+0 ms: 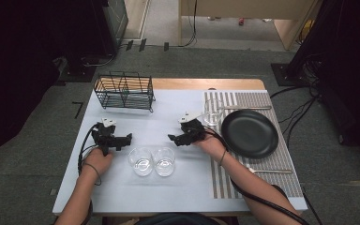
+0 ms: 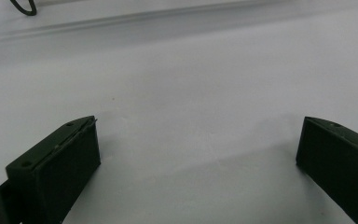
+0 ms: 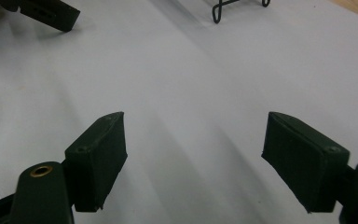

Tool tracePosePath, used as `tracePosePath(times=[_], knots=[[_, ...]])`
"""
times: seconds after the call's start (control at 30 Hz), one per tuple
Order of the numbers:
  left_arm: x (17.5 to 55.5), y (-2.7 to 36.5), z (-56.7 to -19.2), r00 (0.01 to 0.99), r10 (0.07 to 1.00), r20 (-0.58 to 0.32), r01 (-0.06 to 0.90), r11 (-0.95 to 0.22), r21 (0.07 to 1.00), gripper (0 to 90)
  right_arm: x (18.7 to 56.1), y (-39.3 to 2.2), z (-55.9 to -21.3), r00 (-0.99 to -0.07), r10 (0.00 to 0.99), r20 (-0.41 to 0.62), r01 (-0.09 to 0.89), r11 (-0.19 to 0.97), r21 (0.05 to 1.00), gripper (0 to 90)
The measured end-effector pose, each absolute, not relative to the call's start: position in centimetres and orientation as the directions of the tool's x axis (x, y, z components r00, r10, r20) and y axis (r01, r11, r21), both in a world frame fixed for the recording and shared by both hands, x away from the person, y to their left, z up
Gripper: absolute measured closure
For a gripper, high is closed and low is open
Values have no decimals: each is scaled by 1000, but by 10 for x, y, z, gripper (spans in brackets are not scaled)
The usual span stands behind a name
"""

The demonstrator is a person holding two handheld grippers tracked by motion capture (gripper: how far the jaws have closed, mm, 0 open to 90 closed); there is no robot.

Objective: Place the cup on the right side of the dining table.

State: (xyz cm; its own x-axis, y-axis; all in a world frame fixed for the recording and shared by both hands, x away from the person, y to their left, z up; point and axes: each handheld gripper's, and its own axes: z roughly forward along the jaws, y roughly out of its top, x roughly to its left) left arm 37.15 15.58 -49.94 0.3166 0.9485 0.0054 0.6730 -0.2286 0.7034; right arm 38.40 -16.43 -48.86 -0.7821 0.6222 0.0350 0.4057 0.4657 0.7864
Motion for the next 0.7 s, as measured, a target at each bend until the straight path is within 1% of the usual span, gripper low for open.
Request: tracePosePath(times=[0.4, 0.7], knots=[[372, 156, -499, 317, 949, 5, 673, -229, 704, 0, 384, -160, -498, -794, 606, 39, 408, 485, 774, 217], [372, 156, -499, 317, 949, 5, 673, -229, 704, 0, 382, -154, -501, -812, 584, 16, 396, 530, 750, 228]])
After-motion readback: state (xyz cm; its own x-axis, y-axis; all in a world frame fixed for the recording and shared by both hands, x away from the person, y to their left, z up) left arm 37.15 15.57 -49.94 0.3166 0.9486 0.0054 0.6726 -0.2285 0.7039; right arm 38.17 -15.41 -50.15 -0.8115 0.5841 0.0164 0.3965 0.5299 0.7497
